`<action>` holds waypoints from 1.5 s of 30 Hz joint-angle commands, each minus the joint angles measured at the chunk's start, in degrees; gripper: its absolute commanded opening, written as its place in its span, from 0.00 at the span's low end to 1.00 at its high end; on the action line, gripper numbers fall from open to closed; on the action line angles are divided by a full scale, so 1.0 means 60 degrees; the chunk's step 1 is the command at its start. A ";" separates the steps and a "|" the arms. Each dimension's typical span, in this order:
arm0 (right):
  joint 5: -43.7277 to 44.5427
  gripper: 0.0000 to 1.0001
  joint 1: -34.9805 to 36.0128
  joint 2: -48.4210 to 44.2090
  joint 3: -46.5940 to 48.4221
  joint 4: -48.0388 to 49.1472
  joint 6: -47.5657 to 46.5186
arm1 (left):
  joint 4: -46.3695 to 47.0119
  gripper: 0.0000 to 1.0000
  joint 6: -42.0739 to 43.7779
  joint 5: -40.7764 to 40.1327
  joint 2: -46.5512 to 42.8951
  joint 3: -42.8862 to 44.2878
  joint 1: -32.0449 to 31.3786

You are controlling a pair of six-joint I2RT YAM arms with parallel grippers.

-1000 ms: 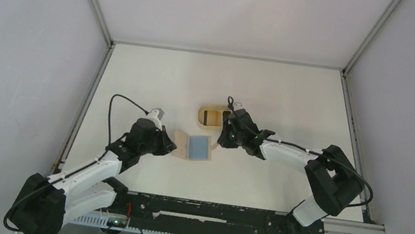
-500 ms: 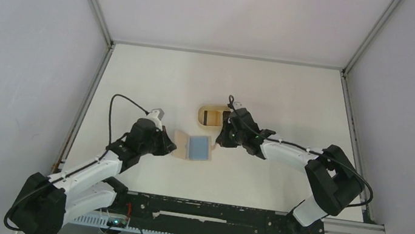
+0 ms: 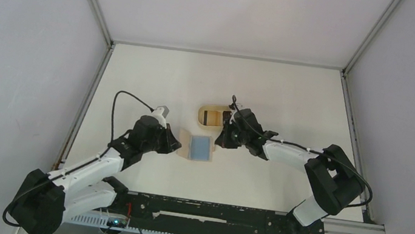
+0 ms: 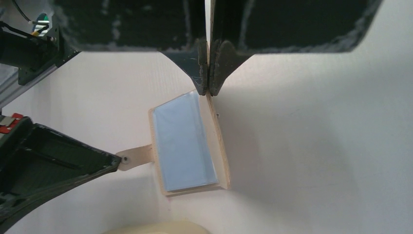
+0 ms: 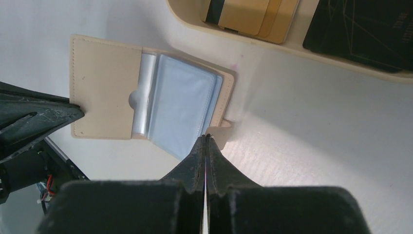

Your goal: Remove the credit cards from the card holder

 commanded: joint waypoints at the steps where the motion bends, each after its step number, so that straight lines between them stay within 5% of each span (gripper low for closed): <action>1: -0.0456 0.00 -0.0096 -0.0395 -0.0197 0.0686 0.0062 | 0.0374 0.00 -0.0266 -0.0022 0.0274 0.0775 -0.0354; 9: -0.0931 0.00 -0.0360 -0.0489 -0.0466 0.0999 -0.0013 | 0.1043 0.13 -0.0770 -0.0278 0.1668 0.1555 -0.1361; 17: -0.1164 0.00 -0.0608 -0.0644 -0.0798 0.1234 0.0001 | 0.1632 0.37 -0.1102 0.0026 0.2650 0.1946 -0.1395; 28: -0.1351 0.00 -0.0735 -0.0709 -0.1008 0.1478 0.0072 | 0.2411 0.53 -0.1748 0.0881 0.3221 0.2562 -0.1475; 45: -0.1275 0.00 -0.1175 -0.1263 -0.1418 0.1217 0.0016 | 0.4176 0.58 -0.3482 0.0568 0.5303 0.2068 -0.2058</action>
